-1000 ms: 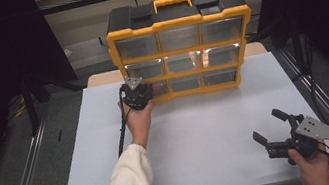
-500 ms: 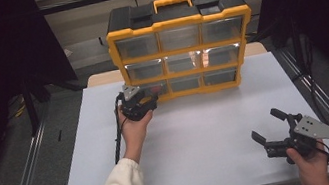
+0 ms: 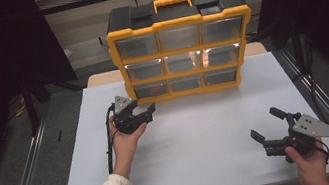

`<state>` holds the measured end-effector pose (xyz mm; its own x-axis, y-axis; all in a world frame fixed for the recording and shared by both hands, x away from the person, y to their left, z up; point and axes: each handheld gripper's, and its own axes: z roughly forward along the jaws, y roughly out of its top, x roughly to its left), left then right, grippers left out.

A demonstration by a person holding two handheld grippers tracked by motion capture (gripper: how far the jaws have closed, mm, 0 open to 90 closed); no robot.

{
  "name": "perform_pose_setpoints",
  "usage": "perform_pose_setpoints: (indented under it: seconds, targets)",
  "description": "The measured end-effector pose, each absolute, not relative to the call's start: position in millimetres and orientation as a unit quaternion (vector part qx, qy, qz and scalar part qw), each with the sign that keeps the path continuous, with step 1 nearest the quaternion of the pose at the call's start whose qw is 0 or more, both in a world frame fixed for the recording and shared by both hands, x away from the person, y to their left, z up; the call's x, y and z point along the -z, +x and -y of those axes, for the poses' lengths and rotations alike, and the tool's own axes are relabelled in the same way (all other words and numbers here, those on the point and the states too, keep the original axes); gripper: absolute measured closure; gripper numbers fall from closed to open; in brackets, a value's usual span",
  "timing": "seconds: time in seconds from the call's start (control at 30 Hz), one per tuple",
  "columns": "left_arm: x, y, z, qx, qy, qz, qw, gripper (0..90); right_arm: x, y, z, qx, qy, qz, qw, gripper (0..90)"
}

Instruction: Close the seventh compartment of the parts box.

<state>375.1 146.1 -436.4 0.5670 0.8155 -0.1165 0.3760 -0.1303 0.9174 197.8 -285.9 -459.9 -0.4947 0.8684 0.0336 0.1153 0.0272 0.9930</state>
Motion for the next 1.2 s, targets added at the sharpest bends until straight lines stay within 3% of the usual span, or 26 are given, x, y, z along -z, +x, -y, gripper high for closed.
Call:
perform_pose_setpoints:
  seconds: [0.6, 1.2]
  targets:
    - [437, 355, -164, -0.213, 0.713, -0.396, 0.539, 13.2, 460, 199, 284, -0.58, 0.379, -0.645, 0.321, 2.0]
    - [438, 338, -179, -0.212, 0.708, -0.38, 0.556, 9.4, 461, 200, 283, -0.581, 0.376, -0.646, 0.321, 1.9]
